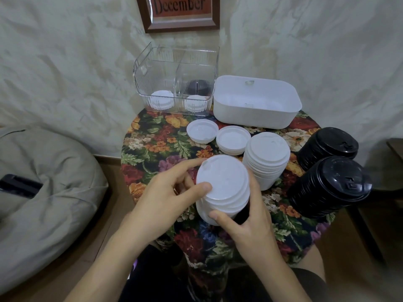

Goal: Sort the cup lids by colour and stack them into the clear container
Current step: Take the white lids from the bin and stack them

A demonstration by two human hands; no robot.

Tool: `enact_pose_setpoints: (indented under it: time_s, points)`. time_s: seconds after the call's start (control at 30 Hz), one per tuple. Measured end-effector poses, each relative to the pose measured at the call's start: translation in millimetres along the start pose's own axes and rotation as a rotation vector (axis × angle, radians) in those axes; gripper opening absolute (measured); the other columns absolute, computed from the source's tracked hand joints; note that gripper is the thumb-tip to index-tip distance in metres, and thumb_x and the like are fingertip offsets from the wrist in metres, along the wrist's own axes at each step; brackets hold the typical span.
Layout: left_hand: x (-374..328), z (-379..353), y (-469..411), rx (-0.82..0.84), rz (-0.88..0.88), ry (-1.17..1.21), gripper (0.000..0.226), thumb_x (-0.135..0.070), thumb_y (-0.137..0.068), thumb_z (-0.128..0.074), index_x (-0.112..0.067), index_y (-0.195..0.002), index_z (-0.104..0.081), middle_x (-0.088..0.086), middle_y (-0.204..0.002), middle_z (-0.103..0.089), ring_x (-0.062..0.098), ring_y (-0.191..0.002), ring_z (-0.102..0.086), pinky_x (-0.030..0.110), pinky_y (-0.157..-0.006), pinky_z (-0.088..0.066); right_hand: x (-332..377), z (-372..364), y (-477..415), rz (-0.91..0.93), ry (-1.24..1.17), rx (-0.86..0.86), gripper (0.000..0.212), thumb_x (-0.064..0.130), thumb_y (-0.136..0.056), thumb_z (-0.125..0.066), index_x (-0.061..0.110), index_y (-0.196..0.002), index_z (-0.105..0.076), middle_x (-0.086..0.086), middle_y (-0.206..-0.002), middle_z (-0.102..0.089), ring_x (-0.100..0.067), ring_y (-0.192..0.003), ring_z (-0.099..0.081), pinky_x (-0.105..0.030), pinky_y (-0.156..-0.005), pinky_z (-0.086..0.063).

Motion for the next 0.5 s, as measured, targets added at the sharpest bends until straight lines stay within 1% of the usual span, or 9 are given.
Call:
enact_pose_setpoints:
  time_s: [0.07,0.13,0.17,0.23,0.27,0.3,0.33,0.4,0.5]
  points:
    - [-4.3,2.2,1.5,-0.044,-0.016,-0.057,0.044,-0.060,-0.083,-0.074,-0.049,-0.125,-0.064,-0.009,-0.075,-0.060,0.004,-0.067,-0.053,0.028,-0.067,-0.047,0.2,0.1,0.5,0.001,-0.003,-0.002,0.098,0.063,-0.076,-0.079,0.053,-0.155,-0.023,0.030,-0.155,-0.037,0.004,-0.145,-0.035,-0.029,-0.112,-0.037]
    - [-9.8,2.9,2.9,-0.085,-0.034,-0.115,0.047,-0.064,-0.077,-0.070,-0.047,-0.121,-0.065,-0.015,-0.079,-0.061,0.002,-0.068,-0.054,0.024,-0.066,-0.046,0.3,-0.1,0.4,-0.001,0.006,-0.006,0.102,0.071,-0.072,-0.077,0.052,-0.156,-0.021,0.031,-0.156,-0.035,0.005,-0.145,-0.034,-0.033,-0.115,-0.037]
    - [-13.4,2.7,3.5,-0.101,-0.052,-0.160,0.049,-0.067,-0.077,-0.071,-0.046,-0.121,-0.065,-0.019,-0.084,-0.062,0.002,-0.071,-0.055,0.023,-0.067,-0.045,0.3,0.1,0.4,-0.003,0.007,-0.010,0.105,0.074,-0.070,-0.076,0.053,-0.156,-0.020,0.034,-0.155,-0.034,0.007,-0.145,-0.033,-0.030,-0.115,-0.036]
    - [-19.3,0.3,3.6,-0.113,-0.100,-0.251,0.053,-0.071,-0.077,-0.071,-0.043,-0.122,-0.065,-0.027,-0.096,-0.061,0.001,-0.083,-0.058,0.023,-0.071,-0.043,1.0,1.8,1.3,0.001,-0.011,-0.030,0.109,0.073,-0.066,-0.077,0.061,-0.154,-0.012,0.046,-0.150,-0.029,0.018,-0.140,-0.030,-0.012,-0.108,-0.033]
    - [-20.7,-1.3,3.3,-0.109,-0.119,-0.283,0.054,-0.071,-0.078,-0.069,-0.040,-0.122,-0.065,-0.027,-0.103,-0.059,0.002,-0.089,-0.059,0.023,-0.073,-0.044,1.7,2.9,2.1,0.000,-0.023,-0.040,0.110,0.071,-0.066,-0.078,0.067,-0.150,-0.007,0.052,-0.147,-0.026,0.024,-0.136,-0.028,-0.002,-0.102,-0.032]
    - [-21.8,-2.7,3.2,-0.098,-0.134,-0.305,0.054,-0.070,-0.078,-0.067,-0.038,-0.121,-0.065,-0.026,-0.110,-0.058,0.004,-0.096,-0.059,0.023,-0.076,-0.045,1.7,3.9,3.0,-0.002,-0.034,-0.046,0.111,0.068,-0.066,-0.079,0.071,-0.148,-0.004,0.056,-0.144,-0.024,0.027,-0.134,-0.028,0.003,-0.097,-0.030]
    - [-22.1,-3.7,2.8,-0.086,-0.149,-0.318,0.054,-0.069,-0.079,-0.067,-0.036,-0.122,-0.064,-0.025,-0.117,-0.057,0.004,-0.104,-0.059,0.023,-0.081,-0.046,2.1,4.4,3.7,0.001,-0.041,-0.047,0.111,0.067,-0.067,-0.079,0.073,-0.147,-0.003,0.057,-0.144,-0.023,0.027,-0.134,-0.027,0.005,-0.095,-0.030]
    - [-20.8,-5.1,2.8,-0.062,-0.157,-0.304,0.054,-0.068,-0.080,-0.067,-0.035,-0.123,-0.063,-0.026,-0.126,-0.056,0.003,-0.116,-0.058,0.022,-0.091,-0.047,3.5,3.8,4.0,0.021,-0.038,-0.029,0.108,0.068,-0.069,-0.078,0.070,-0.149,-0.007,0.052,-0.149,-0.022,0.023,-0.139,-0.026,-0.001,-0.099,-0.031]
    - [-9.9,-9.4,0.5,-0.008,-0.072,-0.154,0.048,-0.062,-0.080,-0.071,-0.039,-0.120,-0.061,-0.023,-0.124,-0.064,0.003,-0.118,-0.061,0.035,-0.097,-0.051,0.2,1.4,2.3,0.021,-0.038,-0.004,0.093,0.070,-0.074,-0.073,0.062,-0.151,-0.021,0.038,-0.157,-0.028,0.012,-0.145,-0.028,-0.017,-0.106,-0.033]
Point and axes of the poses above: each hand's wrist, its own y-axis away from the middle knuckle, its own z-axis out of the back of the hand, x = y × z, the point moved 8 cm from there along -y, towards the middle knuckle
